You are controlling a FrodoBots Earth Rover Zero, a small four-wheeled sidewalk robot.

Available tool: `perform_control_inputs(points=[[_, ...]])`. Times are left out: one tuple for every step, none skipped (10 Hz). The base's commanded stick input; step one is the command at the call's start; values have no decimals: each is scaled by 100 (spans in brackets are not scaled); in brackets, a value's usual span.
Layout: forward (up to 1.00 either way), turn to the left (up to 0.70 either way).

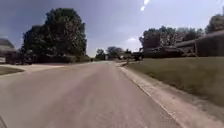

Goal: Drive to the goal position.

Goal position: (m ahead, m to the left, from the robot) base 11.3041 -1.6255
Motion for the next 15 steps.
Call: perform_control_inputs(points=[[70, 0], [70, 0], [70, 0], [70, 0], [70, 0], [70, 0], [70, 0], [70, 0], [70, 0], [70, 0], [70, 0], [70, 0], [70, 0], [70, 0], [70, 0]])
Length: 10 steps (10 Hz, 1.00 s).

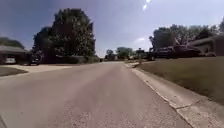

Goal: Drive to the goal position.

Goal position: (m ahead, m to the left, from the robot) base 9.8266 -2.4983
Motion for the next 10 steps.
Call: perform_control_inputs(points=[[70, 0], [70, 0], [70, 0], [70, 0], [70, 0], [70, 0], [70, 0], [70, 0], [70, 0], [70, 0]])
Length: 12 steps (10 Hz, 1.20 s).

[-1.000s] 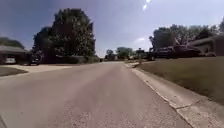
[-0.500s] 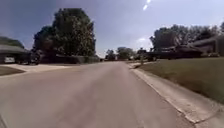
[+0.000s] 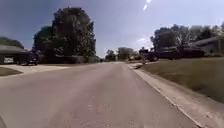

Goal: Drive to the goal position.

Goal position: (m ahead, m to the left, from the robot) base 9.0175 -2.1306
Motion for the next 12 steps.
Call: perform_control_inputs(points=[[70, 0], [70, 0], [70, 0], [70, 0], [70, 0], [70, 0], [70, 0], [70, 0], [70, 0], [70, 0], [70, 0], [70, 0]])
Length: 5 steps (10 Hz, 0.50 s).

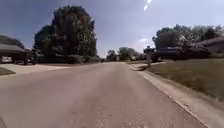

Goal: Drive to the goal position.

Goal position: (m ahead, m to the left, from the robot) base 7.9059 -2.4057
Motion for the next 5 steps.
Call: perform_control_inputs(points=[[70, 0], [70, 0], [70, 0], [70, 0], [70, 0]])
